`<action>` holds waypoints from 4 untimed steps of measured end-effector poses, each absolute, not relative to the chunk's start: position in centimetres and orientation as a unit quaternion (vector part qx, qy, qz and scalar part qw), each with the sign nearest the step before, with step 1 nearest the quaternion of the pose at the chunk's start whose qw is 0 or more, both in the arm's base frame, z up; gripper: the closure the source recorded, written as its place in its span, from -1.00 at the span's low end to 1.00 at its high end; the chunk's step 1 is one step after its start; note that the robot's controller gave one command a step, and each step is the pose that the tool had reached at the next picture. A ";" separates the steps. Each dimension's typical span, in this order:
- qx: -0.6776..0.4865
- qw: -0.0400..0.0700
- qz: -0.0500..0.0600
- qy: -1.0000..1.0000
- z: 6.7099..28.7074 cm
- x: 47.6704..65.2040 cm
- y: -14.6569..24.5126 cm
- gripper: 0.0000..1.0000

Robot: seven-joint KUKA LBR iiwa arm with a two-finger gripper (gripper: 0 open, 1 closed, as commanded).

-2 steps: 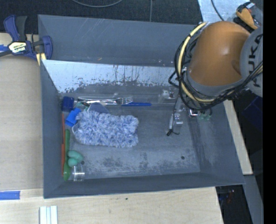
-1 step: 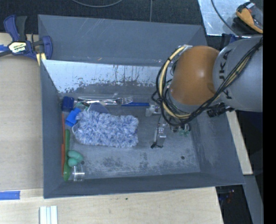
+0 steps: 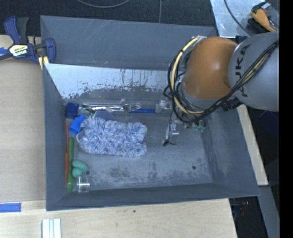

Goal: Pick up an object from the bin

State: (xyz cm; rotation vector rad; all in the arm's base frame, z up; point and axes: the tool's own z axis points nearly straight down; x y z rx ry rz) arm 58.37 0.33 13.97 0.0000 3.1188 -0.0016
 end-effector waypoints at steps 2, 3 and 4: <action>0.048 0.019 -0.001 0.999 7.2 59.4 0.7 -1.00; 0.061 0.006 0.001 0.998 16.2 57.8 3.3 -1.00; 0.032 0.014 -0.001 0.999 9.7 58.4 4.1 -1.00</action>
Offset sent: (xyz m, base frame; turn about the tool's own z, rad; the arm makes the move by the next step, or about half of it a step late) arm 0.0086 0.0054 -0.0697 0.0944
